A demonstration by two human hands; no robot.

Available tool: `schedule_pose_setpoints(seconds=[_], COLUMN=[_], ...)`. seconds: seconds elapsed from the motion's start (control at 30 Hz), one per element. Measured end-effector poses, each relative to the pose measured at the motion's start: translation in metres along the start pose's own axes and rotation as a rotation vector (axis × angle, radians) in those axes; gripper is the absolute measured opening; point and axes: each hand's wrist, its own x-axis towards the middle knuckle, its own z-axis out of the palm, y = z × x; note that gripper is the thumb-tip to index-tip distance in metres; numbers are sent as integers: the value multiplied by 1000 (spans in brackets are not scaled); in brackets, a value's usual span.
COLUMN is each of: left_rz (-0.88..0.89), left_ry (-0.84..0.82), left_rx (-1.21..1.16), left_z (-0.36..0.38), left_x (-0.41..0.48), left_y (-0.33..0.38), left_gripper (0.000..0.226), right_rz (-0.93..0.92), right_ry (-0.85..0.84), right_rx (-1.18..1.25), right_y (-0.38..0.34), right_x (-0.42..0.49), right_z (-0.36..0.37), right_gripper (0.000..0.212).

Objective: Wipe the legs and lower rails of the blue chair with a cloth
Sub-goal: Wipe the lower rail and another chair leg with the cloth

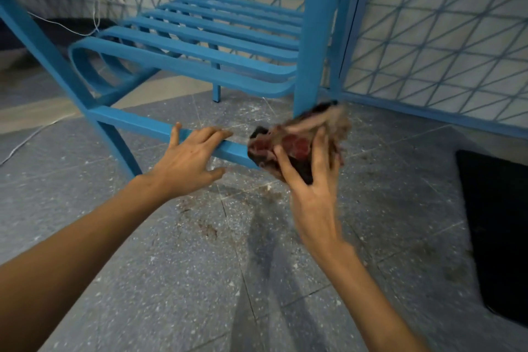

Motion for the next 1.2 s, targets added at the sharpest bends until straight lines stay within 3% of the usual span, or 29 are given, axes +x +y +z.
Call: schedule_pose_setpoints(seconds=[0.07, 0.17, 0.27, 0.37, 0.43, 0.6, 0.7, 0.83, 1.03, 1.2], left_rz=[-15, -30, -35, -44, -66, -109, -125, -124, -163, -364], left_ry=[10, 26, 36, 24, 28, -4, -4, -13, -53, 12], left_rx=[-8, -17, -37, 6, 22, 28, 22, -13, -80, -208], left_z=[0, -1, -2, -3, -4, -6, -6, -6, -11, -29], left_x=[-4, -8, -7, -8, -10, -8, -8, -8, -9, -5], left_y=[-7, -16, -18, -22, -24, -23, -25, -27, -23, -26], left_gripper=[66, 64, 61, 61, 64, 65, 64, 65, 66, 60], right_rz=[-183, -372, -527, -293, -96, -46, -54, -102, -28, -285], right_ry=[-16, -3, -84, -283, -426, -695, -631, -557, -724, -643], right_rx=[-376, -441, -498, -654, -771, -616, -616, -815, -674, -735], right_y=[18, 9, -14, -25, -36, -65, -70, -53, -65, -68], right_x=[-14, -18, -5, 15, 31, 74, 67, 28, 63, 50], right_z=[0, -7, 1, 28, 40, 63, 69, 34, 65, 82], right_gripper=[61, 46, 48, 48, 62, 49, 51, 67, 62, 61])
